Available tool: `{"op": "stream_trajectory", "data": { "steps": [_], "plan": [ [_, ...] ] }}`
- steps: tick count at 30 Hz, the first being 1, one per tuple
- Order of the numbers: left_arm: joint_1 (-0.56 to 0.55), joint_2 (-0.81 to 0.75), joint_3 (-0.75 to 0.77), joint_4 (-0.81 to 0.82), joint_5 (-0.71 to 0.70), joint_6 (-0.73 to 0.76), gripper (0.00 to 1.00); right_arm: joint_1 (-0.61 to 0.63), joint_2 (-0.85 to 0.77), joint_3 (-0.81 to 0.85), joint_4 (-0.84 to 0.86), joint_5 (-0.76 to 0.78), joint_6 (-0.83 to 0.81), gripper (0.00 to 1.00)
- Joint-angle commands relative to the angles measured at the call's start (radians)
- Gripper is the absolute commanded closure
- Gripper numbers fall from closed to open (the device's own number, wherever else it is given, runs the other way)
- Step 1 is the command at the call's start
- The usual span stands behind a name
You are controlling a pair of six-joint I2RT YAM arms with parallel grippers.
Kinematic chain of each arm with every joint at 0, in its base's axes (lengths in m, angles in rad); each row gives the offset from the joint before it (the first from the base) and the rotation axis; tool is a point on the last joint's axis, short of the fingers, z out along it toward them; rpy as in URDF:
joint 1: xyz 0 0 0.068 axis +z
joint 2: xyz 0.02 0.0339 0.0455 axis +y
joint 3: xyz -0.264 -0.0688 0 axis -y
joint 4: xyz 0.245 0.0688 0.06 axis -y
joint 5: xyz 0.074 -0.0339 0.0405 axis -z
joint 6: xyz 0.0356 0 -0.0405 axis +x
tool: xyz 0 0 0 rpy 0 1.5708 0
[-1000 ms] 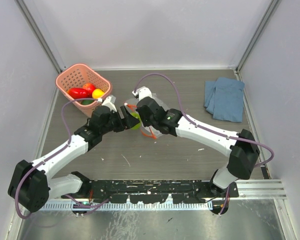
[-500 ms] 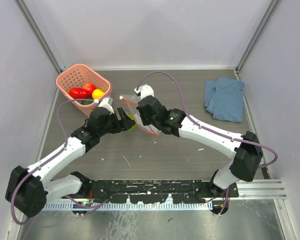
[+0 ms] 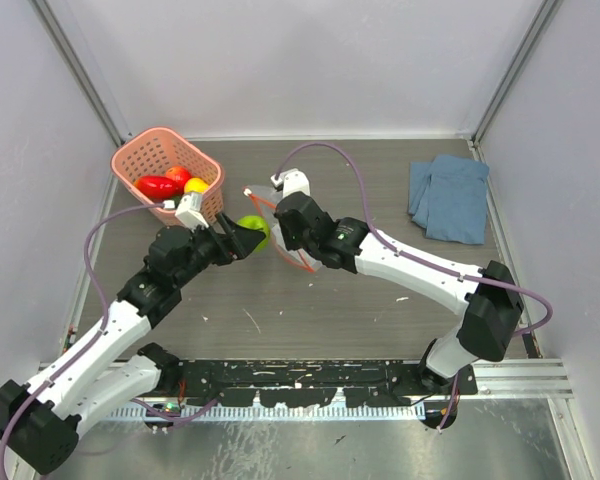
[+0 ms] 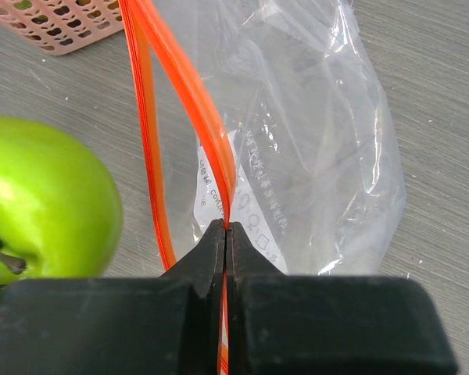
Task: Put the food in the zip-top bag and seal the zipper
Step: Place the fake fruit in the zipper food storage bag.
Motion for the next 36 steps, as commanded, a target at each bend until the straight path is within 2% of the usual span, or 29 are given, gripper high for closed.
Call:
{"op": "stream_trajectory", "data": {
  "steps": [1, 5, 12, 24, 36],
  "plan": [
    [-0.004, 0.001, -0.033, 0.226, 0.058, -0.054, 0.84, 0.003, -0.03, 0.019, 0.05, -0.042, 0.031, 1.0],
    [-0.004, 0.016, -0.063, 0.369, 0.074, -0.093, 0.84, 0.002, -0.045, 0.025, 0.048, -0.083, 0.042, 1.0],
    [-0.004, 0.012, -0.089, 0.458, 0.065, -0.102, 0.85, 0.002, -0.064, 0.031, 0.046, -0.139, 0.059, 1.0],
    [-0.004, -0.005, -0.213, 0.477, -0.01, -0.119, 0.83, -0.015, -0.089, 0.045, 0.068, -0.24, 0.085, 1.0],
    [-0.025, 0.037, -0.168, 0.335, -0.047, -0.052, 0.8, -0.017, -0.092, 0.051, 0.083, -0.293, 0.097, 1.0]
  ]
}}
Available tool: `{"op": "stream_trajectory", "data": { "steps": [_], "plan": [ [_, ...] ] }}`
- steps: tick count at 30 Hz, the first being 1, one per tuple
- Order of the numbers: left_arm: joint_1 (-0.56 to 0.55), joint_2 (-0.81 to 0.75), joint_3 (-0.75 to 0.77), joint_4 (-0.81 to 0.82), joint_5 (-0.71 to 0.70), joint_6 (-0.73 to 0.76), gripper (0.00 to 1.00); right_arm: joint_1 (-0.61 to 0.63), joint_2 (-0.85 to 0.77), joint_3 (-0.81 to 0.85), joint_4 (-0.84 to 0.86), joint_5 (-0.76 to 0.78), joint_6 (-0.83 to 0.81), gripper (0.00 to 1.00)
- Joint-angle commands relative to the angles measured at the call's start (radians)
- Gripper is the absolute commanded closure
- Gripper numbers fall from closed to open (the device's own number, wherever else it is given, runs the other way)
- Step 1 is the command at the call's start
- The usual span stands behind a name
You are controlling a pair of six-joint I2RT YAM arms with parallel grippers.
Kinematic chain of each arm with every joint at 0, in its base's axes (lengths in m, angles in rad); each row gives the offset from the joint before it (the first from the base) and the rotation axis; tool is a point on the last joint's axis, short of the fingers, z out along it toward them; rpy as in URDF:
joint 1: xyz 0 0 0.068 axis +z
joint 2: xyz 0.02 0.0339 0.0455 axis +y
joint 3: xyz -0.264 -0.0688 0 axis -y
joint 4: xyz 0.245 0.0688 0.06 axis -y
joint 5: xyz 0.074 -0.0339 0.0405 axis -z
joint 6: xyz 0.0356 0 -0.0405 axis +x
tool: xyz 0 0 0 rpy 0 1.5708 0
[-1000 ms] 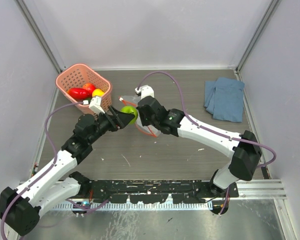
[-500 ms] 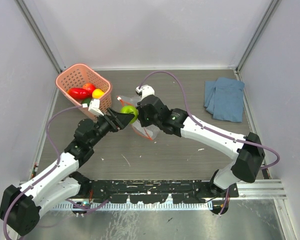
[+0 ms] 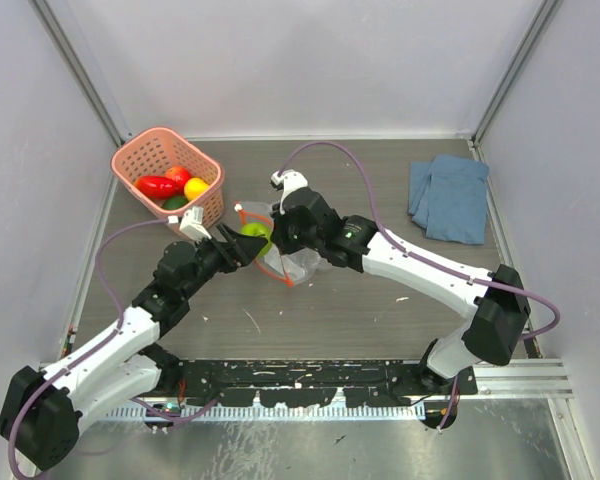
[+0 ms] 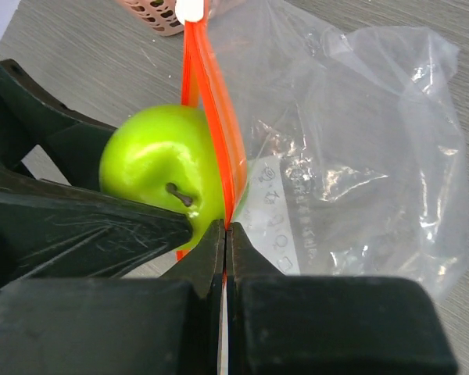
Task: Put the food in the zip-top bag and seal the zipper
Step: Place the fake fruit in the zipper food storage bag.
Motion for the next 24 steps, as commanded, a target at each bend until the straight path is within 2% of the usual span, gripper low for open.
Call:
{"op": "stream_trajectory", "data": {
  "steps": [1, 8, 24],
  "plan": [
    [-0.03, 0.017, 0.067, -0.028, -0.038, 0.051, 0.8, 0.0, -0.055, 0.051, 0.069, -0.031, 0.013, 1.0],
    [-0.102, 0.041, 0.133, -0.145, -0.14, 0.13, 0.78, 0.0, -0.06, 0.055, 0.077, -0.049, 0.01, 1.0],
    [-0.213, 0.15, 0.257, -0.279, -0.408, 0.2, 0.61, -0.001, -0.087, 0.016, 0.118, -0.106, 0.045, 1.0]
  ]
}}
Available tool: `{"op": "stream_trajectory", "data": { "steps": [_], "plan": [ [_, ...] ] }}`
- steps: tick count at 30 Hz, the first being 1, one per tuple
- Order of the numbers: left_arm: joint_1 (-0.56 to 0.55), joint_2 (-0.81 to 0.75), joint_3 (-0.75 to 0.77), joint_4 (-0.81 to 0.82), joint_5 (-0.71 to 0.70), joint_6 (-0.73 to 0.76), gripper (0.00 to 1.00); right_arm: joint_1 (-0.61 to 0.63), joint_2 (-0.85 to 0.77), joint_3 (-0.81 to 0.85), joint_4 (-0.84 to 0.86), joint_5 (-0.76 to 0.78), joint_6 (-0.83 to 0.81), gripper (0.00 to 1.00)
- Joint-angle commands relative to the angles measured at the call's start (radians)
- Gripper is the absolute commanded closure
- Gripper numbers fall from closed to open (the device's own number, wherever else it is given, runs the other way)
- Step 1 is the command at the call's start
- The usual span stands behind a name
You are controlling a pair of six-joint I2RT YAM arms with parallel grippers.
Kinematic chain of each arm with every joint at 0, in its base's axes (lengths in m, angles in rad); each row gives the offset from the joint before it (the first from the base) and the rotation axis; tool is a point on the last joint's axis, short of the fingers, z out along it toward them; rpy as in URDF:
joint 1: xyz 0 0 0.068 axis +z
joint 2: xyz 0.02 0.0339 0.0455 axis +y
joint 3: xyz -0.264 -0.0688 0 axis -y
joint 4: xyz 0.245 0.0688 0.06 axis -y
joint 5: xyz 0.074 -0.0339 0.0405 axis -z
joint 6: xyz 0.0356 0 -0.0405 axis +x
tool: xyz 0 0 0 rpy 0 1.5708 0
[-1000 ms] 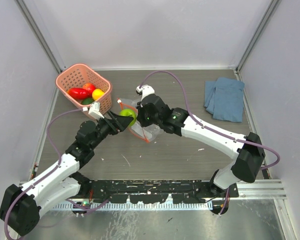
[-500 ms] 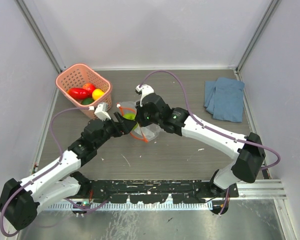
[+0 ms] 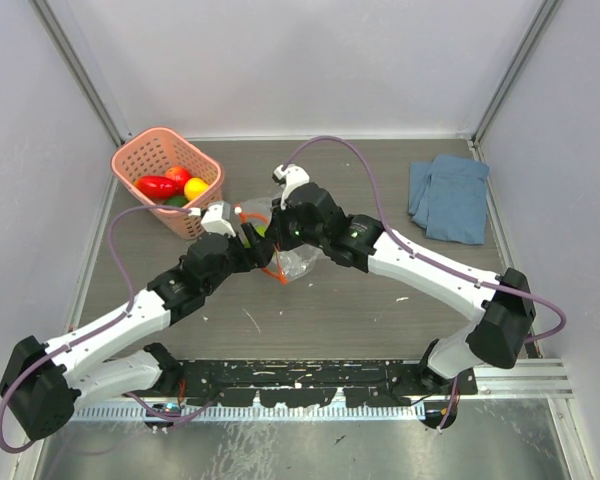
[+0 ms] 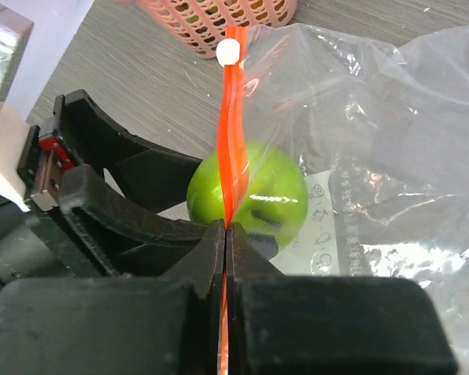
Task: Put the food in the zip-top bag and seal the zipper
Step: Place the fake fruit in the zipper food storage bag.
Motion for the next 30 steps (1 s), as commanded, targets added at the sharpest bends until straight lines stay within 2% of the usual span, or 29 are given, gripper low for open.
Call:
{"op": "stream_trajectory", "data": {
  "steps": [1, 4, 15, 21, 27, 30],
  "plan": [
    [-0.021, 0.02, 0.079, -0.032, -0.13, 0.047, 0.6, 0.003, -0.065, 0.012, 0.066, -0.034, 0.026, 1.0],
    [-0.026, 0.029, 0.09, -0.051, -0.151, 0.047, 0.57, 0.002, -0.069, 0.008, 0.07, -0.032, 0.027, 1.0],
    [-0.031, -0.016, 0.085, -0.028, -0.082, 0.015, 0.29, -0.009, -0.061, -0.026, 0.096, -0.036, 0.049, 1.0],
    [-0.031, -0.03, 0.081, -0.021, -0.061, -0.01, 0.24, -0.021, -0.063, -0.055, 0.126, -0.056, 0.076, 1.0],
    [-0.031, -0.005, 0.062, 0.055, -0.011, -0.037, 0.21, -0.025, -0.058, -0.063, 0.152, -0.104, 0.095, 1.0],
    [-0.031, 0.01, 0.064, 0.063, 0.005, -0.046, 0.16, -0.028, -0.06, -0.07, 0.157, -0.113, 0.1, 1.0]
  ]
}}
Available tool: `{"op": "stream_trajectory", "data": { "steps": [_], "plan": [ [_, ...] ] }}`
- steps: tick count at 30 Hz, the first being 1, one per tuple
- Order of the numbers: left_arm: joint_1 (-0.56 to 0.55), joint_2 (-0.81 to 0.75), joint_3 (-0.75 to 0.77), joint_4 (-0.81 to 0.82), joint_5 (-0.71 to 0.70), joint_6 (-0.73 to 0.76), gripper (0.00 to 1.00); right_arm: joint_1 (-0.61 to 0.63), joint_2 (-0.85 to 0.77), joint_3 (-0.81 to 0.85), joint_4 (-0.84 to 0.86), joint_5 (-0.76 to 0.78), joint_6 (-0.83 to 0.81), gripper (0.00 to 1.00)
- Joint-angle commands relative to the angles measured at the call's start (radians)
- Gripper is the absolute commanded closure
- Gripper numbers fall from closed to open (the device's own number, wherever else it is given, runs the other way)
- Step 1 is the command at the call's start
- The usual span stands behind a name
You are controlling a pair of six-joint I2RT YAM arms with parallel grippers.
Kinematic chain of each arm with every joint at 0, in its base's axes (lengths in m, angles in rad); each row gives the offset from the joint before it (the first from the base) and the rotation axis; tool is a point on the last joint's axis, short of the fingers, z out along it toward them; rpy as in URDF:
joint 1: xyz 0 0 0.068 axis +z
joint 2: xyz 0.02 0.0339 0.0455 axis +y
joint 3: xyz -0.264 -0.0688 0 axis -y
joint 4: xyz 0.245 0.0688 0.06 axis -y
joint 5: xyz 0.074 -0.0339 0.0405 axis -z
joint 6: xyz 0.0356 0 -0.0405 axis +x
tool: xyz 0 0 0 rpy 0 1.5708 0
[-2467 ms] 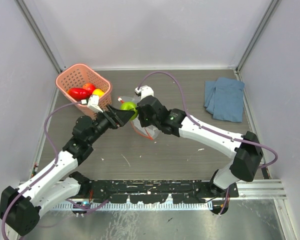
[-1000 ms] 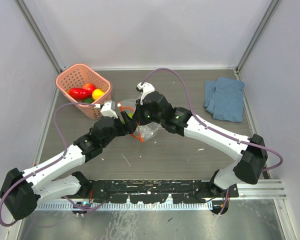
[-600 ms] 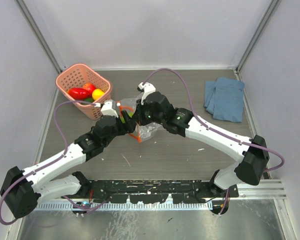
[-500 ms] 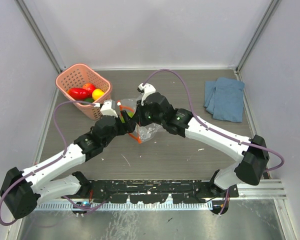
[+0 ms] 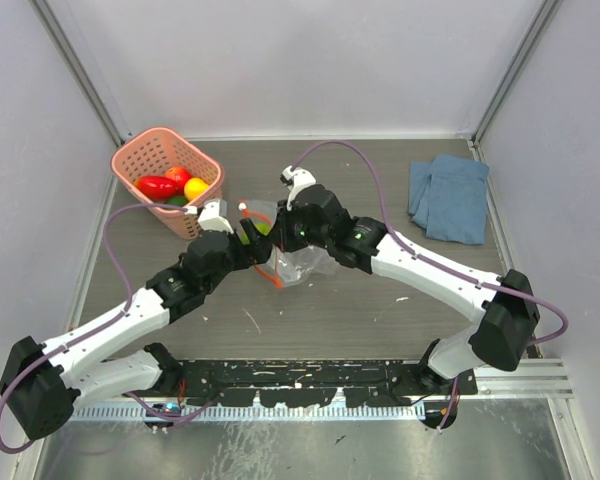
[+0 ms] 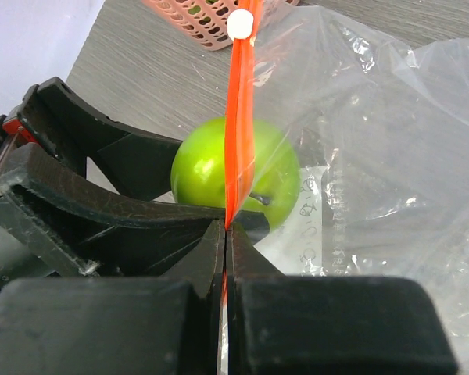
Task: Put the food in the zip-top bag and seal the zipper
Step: Place the fake fruit in the zipper food storage bag, then adjust the zipper food storage bag at the center of the board.
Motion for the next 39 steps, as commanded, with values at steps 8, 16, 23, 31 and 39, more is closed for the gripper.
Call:
{"op": "stream_trajectory", "data": {
  "steps": [8, 16, 23, 31, 39],
  "plan": [
    [-0.01, 0.019, 0.013, 0.156, 0.106, -0.034, 0.07, -0.01, -0.044, -0.023, 0.118, -0.068, 0.043, 1.0],
    [-0.011, -0.06, 0.027, 0.039, 0.061, -0.029, 0.07, -0.036, -0.06, -0.05, 0.134, -0.067, 0.058, 1.0],
    [-0.01, -0.169, 0.051, -0.127, 0.017, -0.008, 0.11, -0.052, -0.056, -0.06, 0.14, -0.077, 0.063, 1.0],
    [-0.01, -0.133, 0.08, -0.168, 0.079, 0.003, 0.23, -0.06, -0.05, -0.057, 0.14, -0.078, 0.062, 1.0],
    [-0.011, -0.101, 0.133, -0.198, 0.091, 0.048, 0.58, -0.063, -0.064, -0.026, 0.061, -0.018, 0.007, 1.0]
  ]
}}
